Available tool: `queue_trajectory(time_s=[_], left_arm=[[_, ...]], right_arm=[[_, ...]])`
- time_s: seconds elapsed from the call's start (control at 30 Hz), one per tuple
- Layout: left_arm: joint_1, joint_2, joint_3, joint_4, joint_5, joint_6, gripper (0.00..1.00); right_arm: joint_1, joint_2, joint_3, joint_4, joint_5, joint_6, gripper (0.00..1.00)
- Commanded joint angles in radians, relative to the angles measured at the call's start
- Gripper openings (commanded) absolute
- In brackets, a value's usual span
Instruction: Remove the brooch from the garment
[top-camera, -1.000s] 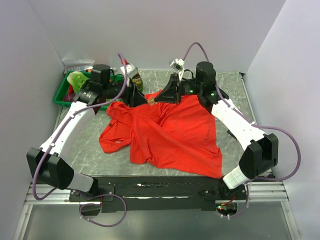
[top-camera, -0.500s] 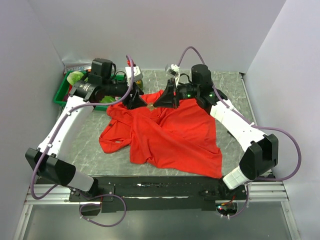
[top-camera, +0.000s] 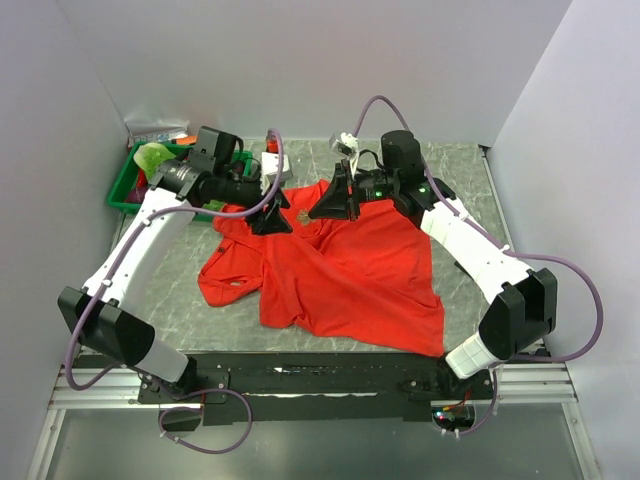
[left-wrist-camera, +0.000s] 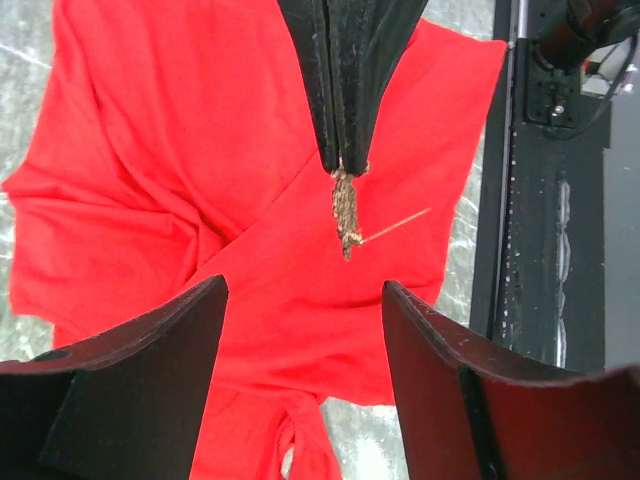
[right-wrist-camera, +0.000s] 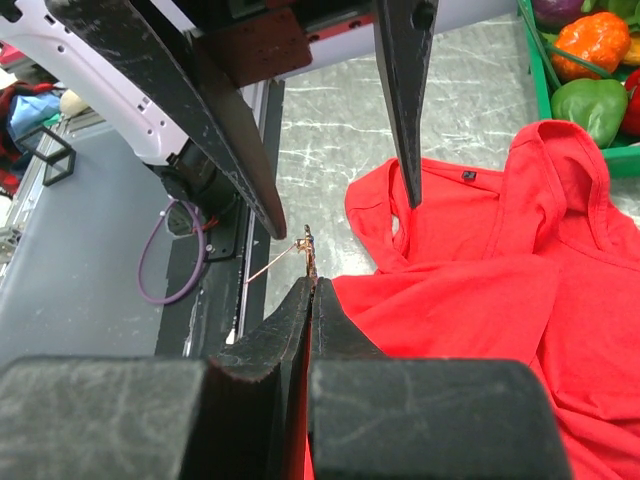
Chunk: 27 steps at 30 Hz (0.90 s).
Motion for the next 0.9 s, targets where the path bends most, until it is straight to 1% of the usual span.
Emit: queue_trajectory(time_s=[0.0, 0.13, 0.3, 0.43, 0.5, 0.87], left_arm=[[-0.010, 0.011, 0.039, 0.019, 0.076, 0.017, 0.67], [-0.016, 0.033, 0.054, 0.026, 0.102, -0.001, 0.56], [-0.017, 0.063, 0.092, -0.009, 0.122, 0.017, 0.53], [-0.019, 0.069, 0.096, -0.017, 0.129, 0.020, 0.48], [-0.020, 0.073, 0.094, -0.019, 0.129, 0.017, 0.46], [-0.025, 0.092, 0.096, 0.027, 0.143, -0.041, 0.38]], right_arm=[[-0.004, -0.008, 0.032, 0.012, -0.005, -0.002, 0.00], [-0.004, 0.001, 0.033, 0.020, 0.009, 0.011, 0.00], [-0.004, 0.009, 0.032, 0.020, 0.019, 0.016, 0.00], [-0.003, 0.016, 0.027, 0.024, 0.019, 0.024, 0.00], [-0.001, 0.019, 0.029, 0.029, 0.022, 0.025, 0.00], [0.008, 0.030, 0.039, 0.020, 0.035, 0.017, 0.00]])
